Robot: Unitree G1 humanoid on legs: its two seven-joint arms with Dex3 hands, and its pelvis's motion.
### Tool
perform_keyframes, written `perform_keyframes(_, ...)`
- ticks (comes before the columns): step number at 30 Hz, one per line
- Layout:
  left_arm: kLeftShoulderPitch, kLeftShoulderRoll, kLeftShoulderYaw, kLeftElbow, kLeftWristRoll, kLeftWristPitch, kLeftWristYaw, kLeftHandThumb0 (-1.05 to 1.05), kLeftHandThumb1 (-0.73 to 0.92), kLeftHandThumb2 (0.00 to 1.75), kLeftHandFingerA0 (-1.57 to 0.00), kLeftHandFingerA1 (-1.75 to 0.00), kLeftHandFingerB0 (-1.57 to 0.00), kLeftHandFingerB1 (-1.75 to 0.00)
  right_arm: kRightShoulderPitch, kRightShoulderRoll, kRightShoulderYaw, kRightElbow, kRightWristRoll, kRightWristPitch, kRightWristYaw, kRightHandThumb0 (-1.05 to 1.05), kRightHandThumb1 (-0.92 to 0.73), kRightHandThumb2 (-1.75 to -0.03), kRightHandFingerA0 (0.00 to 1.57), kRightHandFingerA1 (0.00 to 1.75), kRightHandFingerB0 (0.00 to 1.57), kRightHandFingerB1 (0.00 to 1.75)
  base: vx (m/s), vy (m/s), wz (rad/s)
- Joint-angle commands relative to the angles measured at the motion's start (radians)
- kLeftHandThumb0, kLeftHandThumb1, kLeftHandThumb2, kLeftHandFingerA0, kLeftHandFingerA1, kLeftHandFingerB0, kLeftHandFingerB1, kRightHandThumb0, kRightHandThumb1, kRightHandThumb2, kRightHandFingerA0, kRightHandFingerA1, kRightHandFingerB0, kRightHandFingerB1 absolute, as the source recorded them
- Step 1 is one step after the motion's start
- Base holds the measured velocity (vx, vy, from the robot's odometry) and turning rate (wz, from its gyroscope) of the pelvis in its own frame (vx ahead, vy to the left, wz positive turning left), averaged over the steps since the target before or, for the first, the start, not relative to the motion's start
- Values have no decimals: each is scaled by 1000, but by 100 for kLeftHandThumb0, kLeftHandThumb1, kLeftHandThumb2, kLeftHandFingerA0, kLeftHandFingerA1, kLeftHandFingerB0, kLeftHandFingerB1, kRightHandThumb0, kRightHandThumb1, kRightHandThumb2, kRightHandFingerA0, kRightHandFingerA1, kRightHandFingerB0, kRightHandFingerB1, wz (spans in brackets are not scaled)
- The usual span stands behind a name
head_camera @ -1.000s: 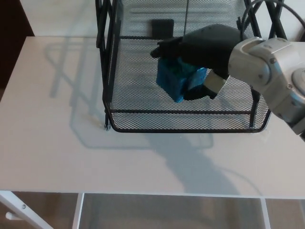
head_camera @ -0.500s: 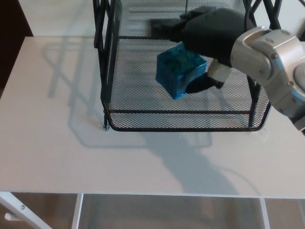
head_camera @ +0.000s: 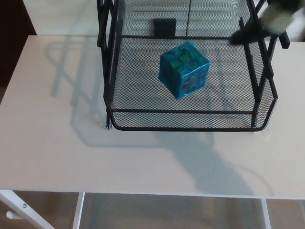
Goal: The robot walks towards a desk on which a file tray is kept in the middle and a cube is kept to its right. The robot lifts the cube using its right hand and places it on the file tray.
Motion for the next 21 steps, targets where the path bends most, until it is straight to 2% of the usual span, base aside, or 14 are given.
perform_keyframes(1,5,26,-3,5,14,-19,-5,-105,92,87,-22,-113,-24,-92,85,-181,-186,-98,156,-17,119,-104,-60,-87,0,12,0,0,0,0,0)
perform_keyframes(6,1,23,-10,7,18,-12,1,-105,92,87,-36,-112,-27,-92,406,-301,-620,-199,331,43,159,-85,-49,-82,0,19,7,0,0,0,0)
perform_keyframes(7,-1,22,-8,6,15,-7,3,-105,65,127,-46,-97,-32,-81,469,-304,-737,-185,363,52,182,-76,-44,-76,0,22,4,0,0,0,0)
perform_keyframes(8,-1,22,-8,6,15,-5,5,-105,65,127,-46,-97,-32,-81,525,-306,-839,-169,387,53,199,-76,-44,-76,0,22,4,0,0,0,0)
perform_keyframes(9,1,22,-6,7,14,-11,7,-105,92,85,-42,-109,-29,-88,579,-299,-950,-167,394,102,225,-64,-52,-70,0,0,0,10,0,0,0)
perform_keyframes(10,1,23,-12,9,21,-12,13,-105,92,87,-48,-109,-33,-87,600,-251,-1067,-167,462,194,244,-64,-51,-74,0,0,7,8,0,0,0)
perform_keyframes(13,-1,23,-6,5,14,-4,12,-105,92,86,-38,-109,-30,-89,726,-147,-1301,-38,503,127,56,-60,-39,-76,0,16,2,26,0,0,0)
perform_keyframes(14,-3,23,-3,4,10,-1,9,-105,92,86,-41,-109,-28,-87,779,-103,-1385,61,552,60,-38,-41,-59,-61,2,21,14,28,0,0,0)
perform_keyframes(16,-7,22,0,4,7,7,6,-105,92,84,-58,-116,-25,-85,839,-68,-1446,144,545,20,-164,-40,-60,-58,14,32,19,28,0,0,0)
perform_keyframes(17,-4,23,2,3,4,-2,0,-105,92,87,-47,-112,-28,-86,852,-46,-1477,154,556,60,-194,-41,-60,-59,33,38,23,30,0,0,0)
perform_keyframes(18,-3,23,1,2,5,-3,-1,-105,92,85,-39,-108,-28,-87,872,-30,-1495,196,568,38,-240,-43,-58,-59,75,86,28,31,0,0,0)
perform_keyframes(19,-2,25,1,2,5,-4,-2,-105,65,124,-42,-96,-27,-79,905,4,-1512,224,572,10,-303,-36,-61,-58,28,55,32,31,0,0,0)
perform_keyframes(20,1,26,2,2,5,-7,-3,-105,65,125,-40,-93,-27,-78,957,52,-1529,275,570,-33,-406,-32,-63,-59,32,47,32,31,0,0,0)
perform_keyframes(21,-1,26,-2,2,9,-10,0,-105,65,124,-40,-94,-27,-79,987,66,-1538,349,573,-84,-492,-32,-61,-60,47,62,38,35,0,0,0)
